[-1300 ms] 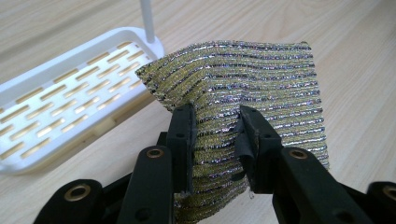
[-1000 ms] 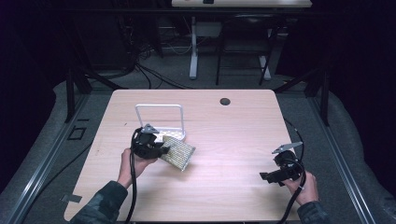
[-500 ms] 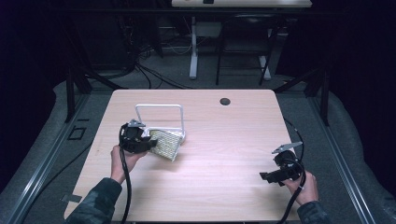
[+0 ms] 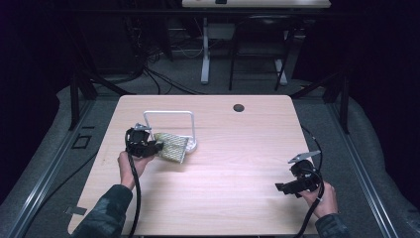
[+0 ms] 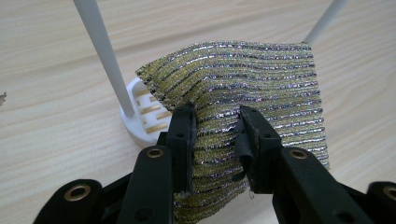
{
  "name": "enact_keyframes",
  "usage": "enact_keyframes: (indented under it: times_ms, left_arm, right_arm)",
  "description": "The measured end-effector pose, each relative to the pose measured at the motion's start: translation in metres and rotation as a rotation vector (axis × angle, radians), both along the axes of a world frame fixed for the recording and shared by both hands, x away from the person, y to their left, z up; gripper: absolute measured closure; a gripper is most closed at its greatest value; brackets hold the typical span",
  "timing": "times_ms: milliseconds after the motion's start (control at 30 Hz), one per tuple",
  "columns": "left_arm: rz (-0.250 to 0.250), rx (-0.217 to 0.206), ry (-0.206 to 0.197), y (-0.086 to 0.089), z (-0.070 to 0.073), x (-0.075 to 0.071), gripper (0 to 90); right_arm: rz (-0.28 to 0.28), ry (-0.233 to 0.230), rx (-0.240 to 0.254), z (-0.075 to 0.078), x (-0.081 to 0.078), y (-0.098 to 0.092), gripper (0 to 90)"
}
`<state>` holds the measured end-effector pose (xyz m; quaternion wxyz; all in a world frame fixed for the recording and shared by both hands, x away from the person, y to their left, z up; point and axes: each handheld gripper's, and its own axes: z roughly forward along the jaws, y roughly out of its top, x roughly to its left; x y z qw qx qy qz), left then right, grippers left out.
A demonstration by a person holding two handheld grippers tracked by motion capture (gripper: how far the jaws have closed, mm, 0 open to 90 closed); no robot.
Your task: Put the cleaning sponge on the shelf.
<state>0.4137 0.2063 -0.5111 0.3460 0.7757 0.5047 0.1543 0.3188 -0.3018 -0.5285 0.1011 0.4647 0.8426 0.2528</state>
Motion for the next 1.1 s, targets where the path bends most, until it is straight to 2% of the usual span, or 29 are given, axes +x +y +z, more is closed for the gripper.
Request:
enact_keyframes:
  times_ms: [267, 467, 733, 1100]
  left_arm:
    - [0.037, 0.0, -0.026, -0.007, -0.002, 0.007, 67.8]
    - [0.069, 0.003, -0.023, -0.01, -0.005, 0.013, 67.8]
    - [0.08, -0.011, -0.025, -0.015, -0.007, 0.019, 67.6]
    - [0.101, 0.004, -0.028, -0.023, -0.013, 0.026, 67.5]
  right_arm:
    - [0.002, 0.0, 0.0, 0.0, 0.0, 0.0, 14.0]
    - [0.004, 0.004, -0.004, 0.0, 0.0, 0.0, 13.9]
    - [0.012, 0.002, -0.012, 0.0, 0.0, 0.0, 13.9]
    - [0.017, 0.005, -0.018, 0.0, 0.001, 0.0, 14.0]
